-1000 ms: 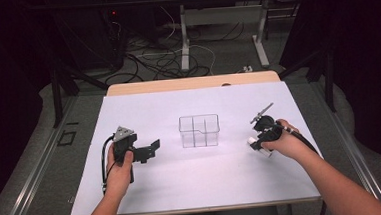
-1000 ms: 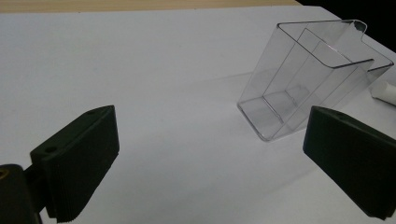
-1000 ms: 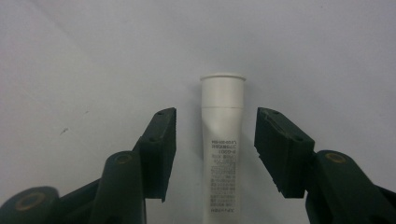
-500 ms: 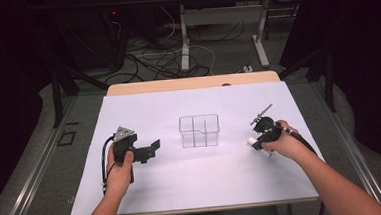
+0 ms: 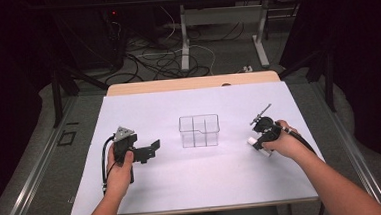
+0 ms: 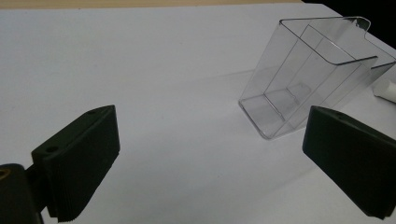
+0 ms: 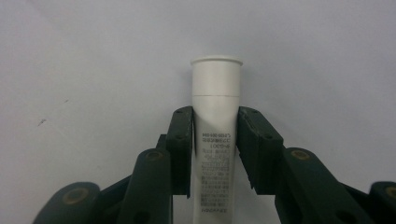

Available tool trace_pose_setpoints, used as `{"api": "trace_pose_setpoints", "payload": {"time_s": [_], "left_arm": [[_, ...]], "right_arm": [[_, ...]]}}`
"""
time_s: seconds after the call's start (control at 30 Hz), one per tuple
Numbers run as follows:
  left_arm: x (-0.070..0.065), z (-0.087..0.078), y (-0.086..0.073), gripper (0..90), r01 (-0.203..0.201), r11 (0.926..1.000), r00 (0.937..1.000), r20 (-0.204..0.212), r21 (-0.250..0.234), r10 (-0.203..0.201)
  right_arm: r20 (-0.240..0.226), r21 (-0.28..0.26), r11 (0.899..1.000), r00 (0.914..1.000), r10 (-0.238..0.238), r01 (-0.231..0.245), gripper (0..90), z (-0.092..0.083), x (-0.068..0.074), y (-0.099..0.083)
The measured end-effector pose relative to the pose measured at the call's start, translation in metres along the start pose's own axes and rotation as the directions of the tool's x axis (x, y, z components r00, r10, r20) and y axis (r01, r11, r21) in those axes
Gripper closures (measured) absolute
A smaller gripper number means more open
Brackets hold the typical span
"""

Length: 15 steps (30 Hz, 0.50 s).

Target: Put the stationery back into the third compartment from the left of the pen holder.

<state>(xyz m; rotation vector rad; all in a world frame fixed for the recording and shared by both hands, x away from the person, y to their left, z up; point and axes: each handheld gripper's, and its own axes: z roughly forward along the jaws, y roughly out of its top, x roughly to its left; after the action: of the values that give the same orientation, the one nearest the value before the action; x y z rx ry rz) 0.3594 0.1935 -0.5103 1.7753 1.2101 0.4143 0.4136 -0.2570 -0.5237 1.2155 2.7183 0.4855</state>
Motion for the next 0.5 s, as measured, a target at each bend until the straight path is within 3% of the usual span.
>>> {"api": "trace_pose_setpoints", "payload": {"time_s": [0.07,0.13,0.27,0.3,0.33,0.5], "left_arm": [[0.0002,0.0001,-0.0001,3.9,-0.001,1.0,1.0,0.0,0.001,0.001],[0.0006,-0.0004,0.0002,4.0,-0.002,0.9999,1.0,0.003,0.01,0.002],[0.0007,0.0001,-0.0001,4.0,0.0,1.0,1.0,0.003,0.008,0.0],[0.0007,0.0001,-0.0001,4.0,0.0,1.0,1.0,0.003,0.008,0.0],[0.0006,0.0006,-0.0004,4.1,0.002,1.0,1.0,0.002,0.001,-0.002],[0.0006,0.0003,-0.0002,4.1,0.0,1.0,1.0,0.003,0.008,0.0]], "right_arm": [[0.039,0.042,0.999,0.9991,-0.017,0.015,66.6,-0.0021,0.0001,0.0009],[0.012,0.025,1.0,0.9999,-0.005,0.005,66.6,0.0001,0.0004,-0.0001],[0.007,0.041,0.999,1.0,-0.006,0.006,66.6,0.0009,0.0001,-0.0007],[0.038,0.028,1.0,0.9992,0.008,-0.01,66.9,0.0026,0.0017,-0.0018],[0.004,0.046,0.999,1.0,-0.004,0.004,67.2,0.0021,-0.0003,-0.0013],[0.001,0.055,0.998,0.9999,-0.012,0.012,68.0,0.0015,-0.0012,-0.0018]]}}
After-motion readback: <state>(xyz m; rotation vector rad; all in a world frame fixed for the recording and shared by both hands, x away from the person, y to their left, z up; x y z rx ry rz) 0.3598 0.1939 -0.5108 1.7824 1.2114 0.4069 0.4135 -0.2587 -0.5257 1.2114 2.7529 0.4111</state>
